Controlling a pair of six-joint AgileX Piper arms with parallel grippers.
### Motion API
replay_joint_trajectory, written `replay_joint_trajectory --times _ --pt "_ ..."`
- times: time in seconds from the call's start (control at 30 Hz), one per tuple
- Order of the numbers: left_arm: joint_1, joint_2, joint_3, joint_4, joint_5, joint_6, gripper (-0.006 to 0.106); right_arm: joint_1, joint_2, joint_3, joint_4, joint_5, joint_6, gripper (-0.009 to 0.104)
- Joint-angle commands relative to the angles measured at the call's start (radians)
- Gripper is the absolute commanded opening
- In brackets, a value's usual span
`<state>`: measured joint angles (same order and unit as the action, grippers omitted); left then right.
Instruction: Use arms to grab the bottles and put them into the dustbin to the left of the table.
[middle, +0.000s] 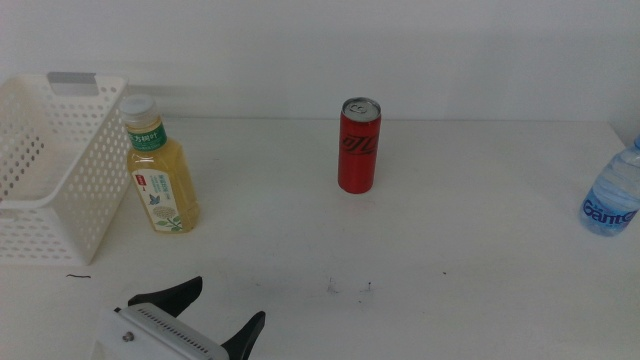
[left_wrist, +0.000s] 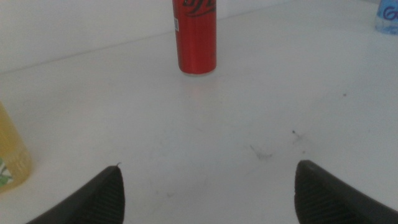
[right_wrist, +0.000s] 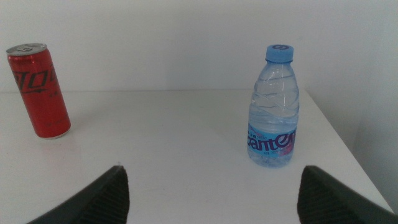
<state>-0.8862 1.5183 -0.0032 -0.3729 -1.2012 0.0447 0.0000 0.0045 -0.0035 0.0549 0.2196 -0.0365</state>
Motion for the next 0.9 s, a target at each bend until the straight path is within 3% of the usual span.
replay_joint_trajectory --times 0.0,0.43,0.67,0.87 --pt "-0.007 -0.018 0.003 -0.001 -0.020 -0.016 0.094 0.001 -0.004 0.004 -0.007 -0.010 -0.006 0.092" --pt "-0.007 -0.056 0.003 0.002 -0.020 0.010 0.094 0.001 -0.004 0.004 -0.007 -0.010 -0.006 0.092" --pt "-0.007 -0.188 0.003 -0.062 -0.020 0.138 0.094 0.001 -0.004 0.004 -0.007 -0.010 -0.006 0.092" --pt "-0.007 -0.204 0.003 -0.078 -0.020 0.138 0.094 0.001 -0.004 0.004 -0.007 -0.010 -0.006 0.092"
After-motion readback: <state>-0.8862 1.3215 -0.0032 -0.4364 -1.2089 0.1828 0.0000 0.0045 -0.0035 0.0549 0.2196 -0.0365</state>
